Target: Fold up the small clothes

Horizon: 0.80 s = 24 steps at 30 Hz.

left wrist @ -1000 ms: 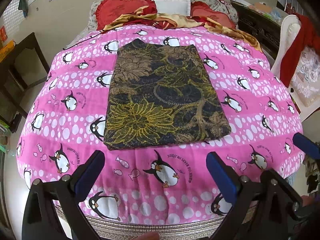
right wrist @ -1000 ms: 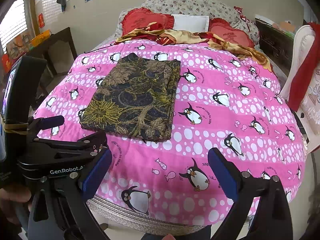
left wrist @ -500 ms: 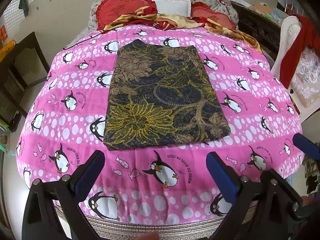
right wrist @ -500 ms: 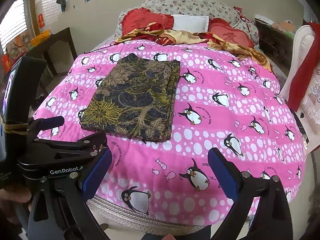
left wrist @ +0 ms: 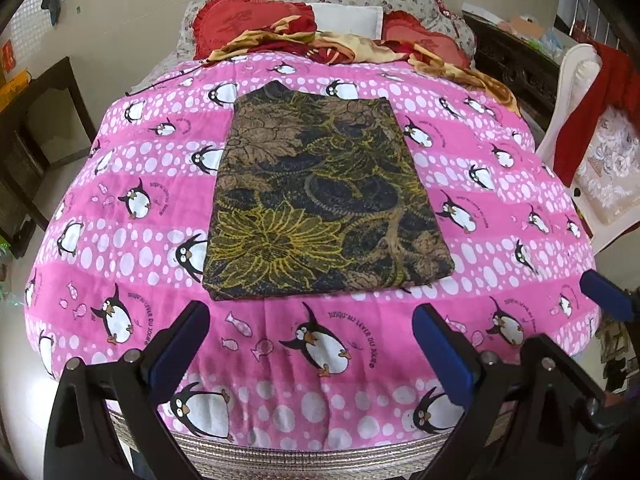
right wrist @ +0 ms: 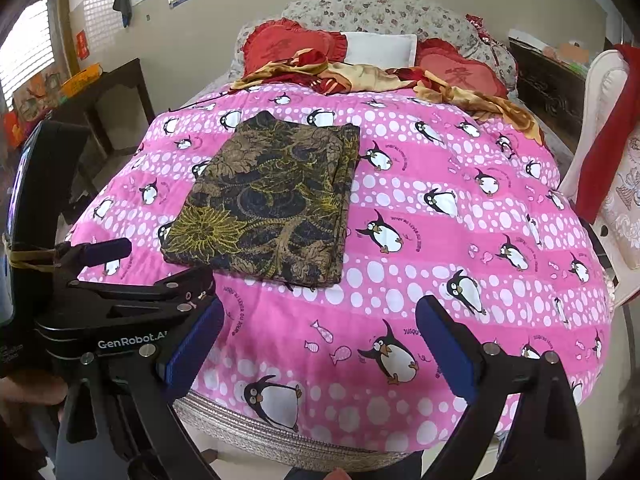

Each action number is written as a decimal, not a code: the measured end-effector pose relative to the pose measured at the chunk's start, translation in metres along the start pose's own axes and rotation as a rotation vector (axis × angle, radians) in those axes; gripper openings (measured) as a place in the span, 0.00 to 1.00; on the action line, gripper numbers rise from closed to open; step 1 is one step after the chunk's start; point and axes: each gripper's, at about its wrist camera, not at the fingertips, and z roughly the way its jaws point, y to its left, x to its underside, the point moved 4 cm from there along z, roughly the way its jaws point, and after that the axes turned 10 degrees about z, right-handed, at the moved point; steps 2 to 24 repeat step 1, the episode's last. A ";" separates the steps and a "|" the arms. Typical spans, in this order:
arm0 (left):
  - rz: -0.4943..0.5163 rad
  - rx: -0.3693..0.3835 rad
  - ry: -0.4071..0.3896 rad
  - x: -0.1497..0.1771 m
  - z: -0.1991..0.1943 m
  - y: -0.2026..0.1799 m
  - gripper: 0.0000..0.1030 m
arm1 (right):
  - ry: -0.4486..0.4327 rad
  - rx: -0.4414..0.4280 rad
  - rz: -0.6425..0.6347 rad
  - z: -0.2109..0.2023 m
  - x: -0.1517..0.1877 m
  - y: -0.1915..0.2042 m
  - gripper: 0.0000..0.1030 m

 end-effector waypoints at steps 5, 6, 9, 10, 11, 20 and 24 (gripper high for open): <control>0.005 -0.011 -0.003 0.000 -0.001 0.000 1.00 | 0.000 0.001 0.000 0.000 -0.001 0.000 0.95; 0.005 -0.011 -0.003 0.000 -0.001 0.000 1.00 | 0.000 0.001 0.000 0.000 -0.001 0.000 0.95; 0.005 -0.011 -0.003 0.000 -0.001 0.000 1.00 | 0.000 0.001 0.000 0.000 -0.001 0.000 0.95; 0.005 -0.011 -0.003 0.000 -0.001 0.000 1.00 | 0.000 0.001 0.000 0.000 -0.001 0.000 0.95; 0.005 -0.011 -0.003 0.000 -0.001 0.000 1.00 | 0.000 0.001 0.000 0.000 -0.001 0.000 0.95; 0.005 -0.011 -0.003 0.000 -0.001 0.000 1.00 | 0.000 0.001 0.000 0.000 -0.001 0.000 0.95; 0.005 -0.011 -0.003 0.000 -0.001 0.000 1.00 | 0.000 0.001 0.000 0.000 -0.001 0.000 0.95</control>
